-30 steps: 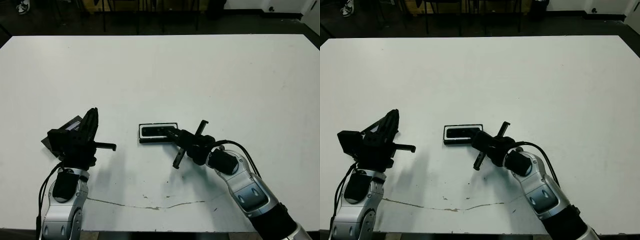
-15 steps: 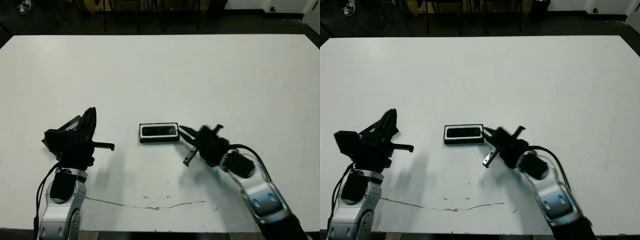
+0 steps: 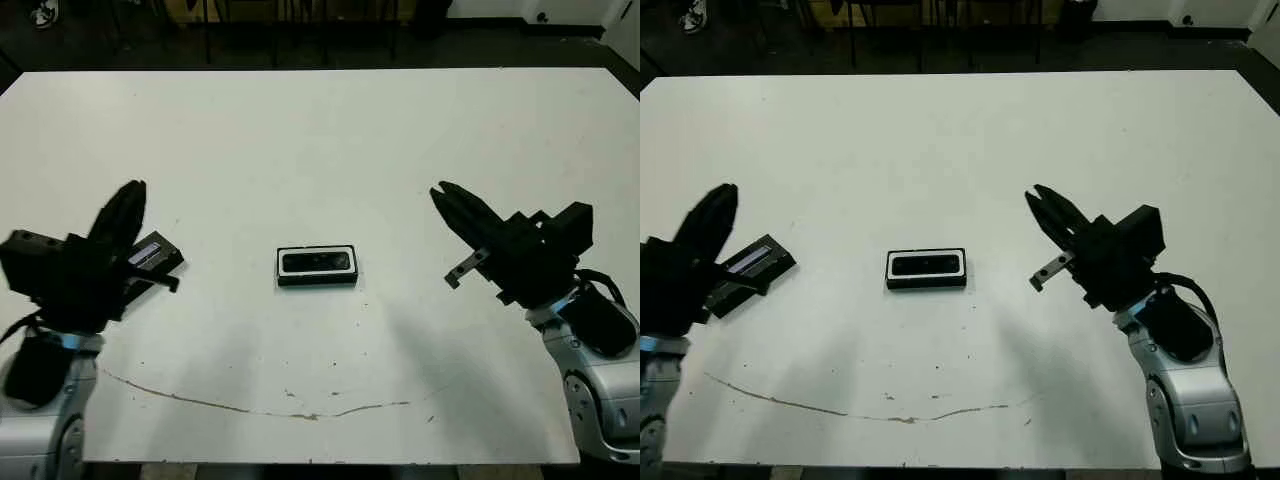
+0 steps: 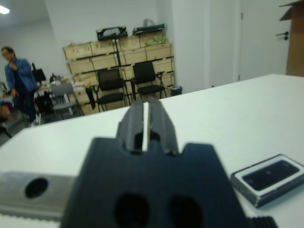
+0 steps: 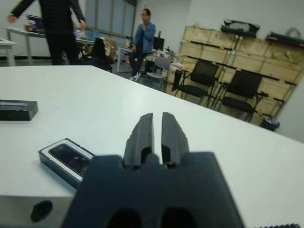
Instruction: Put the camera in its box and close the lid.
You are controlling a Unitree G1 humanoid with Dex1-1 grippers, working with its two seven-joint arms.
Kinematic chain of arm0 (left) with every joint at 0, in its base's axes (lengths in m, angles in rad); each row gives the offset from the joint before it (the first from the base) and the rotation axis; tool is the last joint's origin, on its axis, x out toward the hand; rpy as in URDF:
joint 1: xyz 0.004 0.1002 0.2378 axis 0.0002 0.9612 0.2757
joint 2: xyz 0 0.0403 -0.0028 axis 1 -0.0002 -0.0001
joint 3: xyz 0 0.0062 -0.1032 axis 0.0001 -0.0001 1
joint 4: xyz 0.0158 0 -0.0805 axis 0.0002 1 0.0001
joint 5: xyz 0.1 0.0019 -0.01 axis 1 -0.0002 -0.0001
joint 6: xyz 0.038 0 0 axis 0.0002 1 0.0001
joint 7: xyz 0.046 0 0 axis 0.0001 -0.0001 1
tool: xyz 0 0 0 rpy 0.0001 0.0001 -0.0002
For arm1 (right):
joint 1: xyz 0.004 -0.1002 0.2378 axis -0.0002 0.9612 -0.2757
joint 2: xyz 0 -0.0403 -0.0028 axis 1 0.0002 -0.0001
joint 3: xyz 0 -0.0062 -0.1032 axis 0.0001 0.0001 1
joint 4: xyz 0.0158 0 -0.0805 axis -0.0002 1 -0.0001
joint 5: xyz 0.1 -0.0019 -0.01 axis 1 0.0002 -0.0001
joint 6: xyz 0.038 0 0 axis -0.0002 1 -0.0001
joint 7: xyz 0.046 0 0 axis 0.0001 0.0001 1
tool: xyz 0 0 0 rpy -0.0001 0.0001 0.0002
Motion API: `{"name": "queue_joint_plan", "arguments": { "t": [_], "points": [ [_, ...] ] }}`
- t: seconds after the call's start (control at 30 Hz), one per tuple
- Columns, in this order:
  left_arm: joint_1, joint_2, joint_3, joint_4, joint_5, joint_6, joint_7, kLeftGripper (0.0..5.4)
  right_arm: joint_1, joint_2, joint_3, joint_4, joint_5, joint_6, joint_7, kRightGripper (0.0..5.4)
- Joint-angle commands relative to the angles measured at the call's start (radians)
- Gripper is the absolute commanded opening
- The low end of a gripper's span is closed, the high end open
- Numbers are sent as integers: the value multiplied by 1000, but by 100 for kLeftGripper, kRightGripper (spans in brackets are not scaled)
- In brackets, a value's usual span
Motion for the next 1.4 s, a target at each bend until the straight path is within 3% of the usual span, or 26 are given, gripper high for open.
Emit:
{"name": "queue_joint_plan", "arguments": {
  "t": [0.03,0.2,0.37,0.63,0.93,1.27,1.4],
  "points": [
    [2,52,35,1,-13,22,-27,0,24,3,-2,22,-1,0,-18,2],
    [-25,163,86,4,-12,174,-35,0,24,-4,3,35,-15,-15,-35,2],
    [-66,255,123,77,-5,224,-70,31,26,-13,7,39,-23,-26,-33,0],
    [-150,466,86,256,-89,273,-383,173,23,-15,10,44,-26,-31,-34,0],
    [-276,532,-36,460,-175,364,-659,338,26,-19,0,50,-12,-18,-33,0],
    [-291,583,-117,517,-91,459,-670,526,29,-21,3,63,-16,-25,-30,0],
    [-288,573,-135,534,-54,484,-641,539,34,-24,6,52,-21,-8,-38,0]
  ]
}}
